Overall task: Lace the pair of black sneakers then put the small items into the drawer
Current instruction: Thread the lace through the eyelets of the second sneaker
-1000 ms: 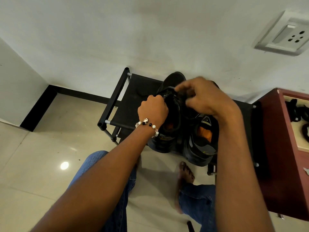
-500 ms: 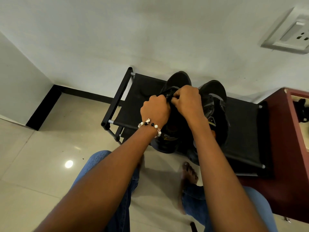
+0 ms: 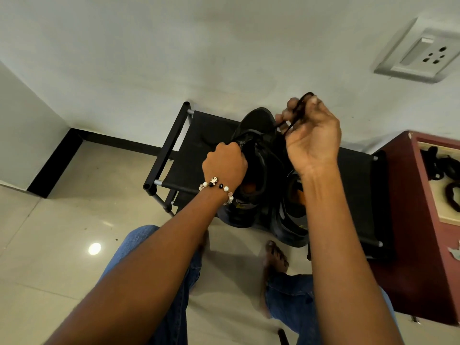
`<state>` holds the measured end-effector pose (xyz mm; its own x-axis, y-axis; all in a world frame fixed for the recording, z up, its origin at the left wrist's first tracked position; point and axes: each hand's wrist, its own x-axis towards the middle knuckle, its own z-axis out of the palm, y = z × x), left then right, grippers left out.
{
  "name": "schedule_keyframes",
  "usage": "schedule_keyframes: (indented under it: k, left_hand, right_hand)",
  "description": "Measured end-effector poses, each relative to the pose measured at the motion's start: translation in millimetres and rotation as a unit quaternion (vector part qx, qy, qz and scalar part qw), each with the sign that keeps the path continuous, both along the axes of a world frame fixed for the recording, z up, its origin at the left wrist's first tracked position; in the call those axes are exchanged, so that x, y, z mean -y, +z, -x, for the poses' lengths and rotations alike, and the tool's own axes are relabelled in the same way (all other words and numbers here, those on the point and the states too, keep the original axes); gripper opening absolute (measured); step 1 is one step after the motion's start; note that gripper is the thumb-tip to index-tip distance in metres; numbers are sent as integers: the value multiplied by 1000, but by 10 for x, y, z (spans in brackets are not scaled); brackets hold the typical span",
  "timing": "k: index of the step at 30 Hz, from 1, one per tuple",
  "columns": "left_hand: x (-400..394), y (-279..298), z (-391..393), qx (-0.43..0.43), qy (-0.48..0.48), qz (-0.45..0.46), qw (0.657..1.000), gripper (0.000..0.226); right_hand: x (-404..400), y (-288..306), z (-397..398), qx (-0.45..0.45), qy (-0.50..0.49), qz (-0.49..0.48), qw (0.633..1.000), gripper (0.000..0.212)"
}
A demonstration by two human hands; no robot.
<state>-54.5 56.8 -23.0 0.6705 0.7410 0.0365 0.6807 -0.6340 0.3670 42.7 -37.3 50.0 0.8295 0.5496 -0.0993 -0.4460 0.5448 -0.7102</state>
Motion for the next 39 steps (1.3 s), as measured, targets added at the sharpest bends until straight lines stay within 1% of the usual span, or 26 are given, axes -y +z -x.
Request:
schedule_keyframes:
  k: [2, 3, 5, 6, 7, 8, 9, 11, 13, 15, 16, 17, 19, 20, 21, 23, 24, 27, 30, 32, 33, 34, 35, 36, 37, 39]
  left_hand:
    - [0, -8, -5, 1, 1, 3, 1000, 28]
    - [-3, -11, -4, 0, 1, 1, 1000, 27]
    - [-16, -16, -4, -2, -1, -3, 1000, 27]
    - [-20, -23, -6, -2, -2, -3, 1000, 27]
    - [-22, -28, -8, -2, -3, -1, 1000, 28]
    - [-21, -32, -10, -3, -5, 1, 1000, 28]
    - [-24, -33, -7, -5, -7, 2, 1000, 28]
    - [-31, -32, -4, -5, -9, 2, 1000, 27]
    - [-28, -24, 4, -8, -11, -5, 1000, 26]
    - [-18, -17, 2, -7, -13, -5, 1000, 25]
    - [-15, -13, 3, -6, -14, -4, 1000, 25]
    - [-18, -8, 6, -4, -13, -3, 1000, 25]
    - [-25, -6, 6, -4, -10, -5, 1000, 27]
    - [-20, 0, 5, -6, -9, -6, 1000, 27]
    - [-16, 5, 5, -7, -10, -5, 1000, 27]
    - [-4, 15, 8, -6, -8, 5, 1000, 27]
    - [-9, 18, 9, -9, -9, 20, 1000, 27]
    - [-100, 40, 22, -6, -22, 121, 992, 32]
    - [-178, 168, 41, 83, -68, 270, 957, 43]
    - [-203, 252, 10, 185, -67, 285, 938, 33]
    - [-230, 272, -27, 225, -64, 263, 936, 28]
    - [-256, 275, -73, 237, -67, 244, 938, 25]
    - [-280, 258, -118, 224, -80, 234, 943, 24]
    - [-303, 239, -157, 191, -99, 229, 949, 23]
    - [-313, 231, -198, 155, -122, 219, 955, 23]
    - [-321, 202, -263, 100, -152, 189, 965, 24]
  right_hand:
    - [-36, -105, 17, 92, -5, 133, 987, 16]
    - [-62, -185, 21, 191, -8, 246, 950, 12]
    - [-125, -367, 25, 393, 9, 441, 807, 8]
    - [-160, -455, 35, 466, 27, 501, 729, 12]
    - [-202, -525, 53, 516, 49, 543, 661, 16]
    - [-243, -577, 76, 543, 63, 572, 611, 19]
    - [-283, -597, 113, 551, 66, 591, 585, 21]
    - [-326, -624, 155, 564, 36, 610, 555, 21]
    - [-327, -639, 205, 557, -8, 613, 560, 20]
    - [-315, -633, 250, 503, -31, 612, 610, 20]
    - [-308, -619, 251, 453, -30, 606, 653, 21]
    - [-301, -602, 216, 379, -29, 588, 714, 22]
    - [-249, -525, 115, 177, -34, 492, 852, 21]
    - [-201, -472, 76, 94, -46, 432, 896, 21]
    - [-152, -438, 33, 66, -63, 403, 911, 21]
    - [-61, -375, -28, 123, -84, 441, 885, 21]
    - [-21, -351, -47, 185, -79, 488, 850, 23]
    - [35, -292, -115, 376, -42, 611, 696, 20]
    - [19, -217, -108, 440, -56, 667, 598, 13]
    - [19, -131, -83, 452, -69, 674, 580, 8]
    - [26, -86, -76, 438, -49, 659, 609, 9]
    - [40, -22, -47, 404, -1, 635, 658, 12]
    - [50, 22, 0, 357, 69, 612, 702, 18]
    - [53, 32, 61, 321, 139, 603, 717, 26]
    - [49, 3, 112, 322, 189, 622, 688, 35]
    - [25, -124, 206, 368, 212, 666, 613, 44]
